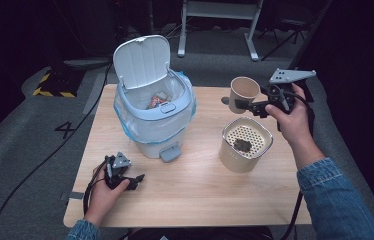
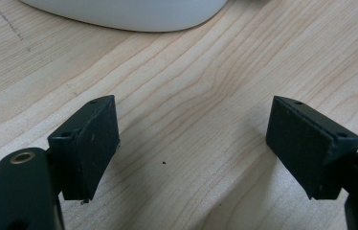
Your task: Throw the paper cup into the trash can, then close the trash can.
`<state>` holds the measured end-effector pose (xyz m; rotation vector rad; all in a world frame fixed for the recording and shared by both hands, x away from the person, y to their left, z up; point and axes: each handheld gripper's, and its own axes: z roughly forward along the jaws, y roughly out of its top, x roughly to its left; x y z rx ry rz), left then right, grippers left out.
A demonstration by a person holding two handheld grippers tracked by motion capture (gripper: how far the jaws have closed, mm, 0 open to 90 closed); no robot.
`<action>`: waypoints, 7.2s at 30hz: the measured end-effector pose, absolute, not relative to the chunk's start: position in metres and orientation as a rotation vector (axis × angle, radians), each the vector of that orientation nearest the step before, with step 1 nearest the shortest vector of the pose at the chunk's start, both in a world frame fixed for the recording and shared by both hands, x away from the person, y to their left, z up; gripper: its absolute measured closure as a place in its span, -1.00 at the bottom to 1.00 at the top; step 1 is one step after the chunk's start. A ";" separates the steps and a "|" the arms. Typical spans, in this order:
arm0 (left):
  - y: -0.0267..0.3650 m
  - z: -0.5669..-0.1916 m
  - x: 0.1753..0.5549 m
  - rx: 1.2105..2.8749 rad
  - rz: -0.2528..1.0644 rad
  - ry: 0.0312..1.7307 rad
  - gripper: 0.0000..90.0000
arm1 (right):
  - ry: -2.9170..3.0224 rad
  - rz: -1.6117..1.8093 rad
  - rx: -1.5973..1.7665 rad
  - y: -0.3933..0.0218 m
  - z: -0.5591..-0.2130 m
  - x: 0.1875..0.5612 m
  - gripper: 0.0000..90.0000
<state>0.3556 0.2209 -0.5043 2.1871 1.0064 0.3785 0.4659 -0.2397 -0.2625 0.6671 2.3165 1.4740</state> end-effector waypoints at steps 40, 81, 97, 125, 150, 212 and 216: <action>0.220 -0.504 0.360 2.191 0.369 0.992 -0.60 | 2.214 1.660 0.611 -0.090 -0.239 0.512 -0.36; 0.220 -0.505 0.360 2.187 0.371 0.991 -0.60 | 2.266 1.586 0.536 -0.087 -0.241 0.506 -0.63; 0.220 -0.505 0.360 2.189 0.369 0.987 -0.60 | 2.328 1.475 0.565 -0.162 -0.232 0.479 -0.54; 0.221 -0.504 0.360 2.195 0.364 0.979 -0.60 | 2.292 1.235 0.836 -0.302 -0.279 0.425 -0.45; 0.221 -0.505 0.360 2.191 0.370 0.981 -0.60 | 2.265 1.091 1.116 -0.367 -0.361 0.383 -0.51; 0.244 -0.420 0.350 1.954 0.355 0.895 -0.38 | 2.270 0.990 1.207 -0.367 -0.504 0.352 -0.67; 0.249 -0.395 0.352 1.919 0.390 0.886 -0.39 | 2.270 0.990 1.207 -0.367 -0.504 0.352 -0.67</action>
